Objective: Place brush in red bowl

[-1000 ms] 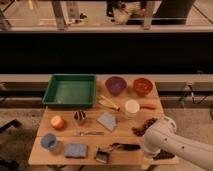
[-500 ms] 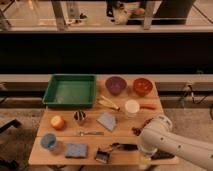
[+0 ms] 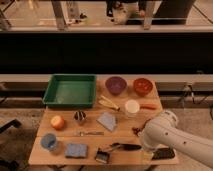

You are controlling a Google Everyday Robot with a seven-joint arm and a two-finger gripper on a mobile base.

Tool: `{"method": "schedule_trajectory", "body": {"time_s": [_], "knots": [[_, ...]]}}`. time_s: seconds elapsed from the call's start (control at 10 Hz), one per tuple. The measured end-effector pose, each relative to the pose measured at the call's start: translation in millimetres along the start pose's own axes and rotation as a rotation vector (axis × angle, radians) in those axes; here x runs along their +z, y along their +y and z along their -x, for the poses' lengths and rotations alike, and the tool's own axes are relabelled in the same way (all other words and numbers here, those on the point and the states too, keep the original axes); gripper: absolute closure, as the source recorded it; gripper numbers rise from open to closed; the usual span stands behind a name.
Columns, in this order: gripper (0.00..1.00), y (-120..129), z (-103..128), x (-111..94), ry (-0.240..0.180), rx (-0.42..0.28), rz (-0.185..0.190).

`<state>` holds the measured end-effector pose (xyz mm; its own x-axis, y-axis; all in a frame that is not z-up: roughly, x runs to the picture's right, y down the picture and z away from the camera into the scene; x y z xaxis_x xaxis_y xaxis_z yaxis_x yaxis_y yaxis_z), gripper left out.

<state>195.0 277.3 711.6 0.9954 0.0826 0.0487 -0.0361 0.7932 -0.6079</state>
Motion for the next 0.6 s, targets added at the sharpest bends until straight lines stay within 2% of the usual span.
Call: {"method": "schedule_trajectory", "body": {"time_s": [0.2, 0.3, 0.6], "knots": [[0.20, -16, -9, -23, -0.007, -0.006, -0.038], [0.20, -21, -11, -27, -0.009, -0.014, -0.048], [0.20, -28, -13, -25, -0.013, -0.032, -0.051]]}}
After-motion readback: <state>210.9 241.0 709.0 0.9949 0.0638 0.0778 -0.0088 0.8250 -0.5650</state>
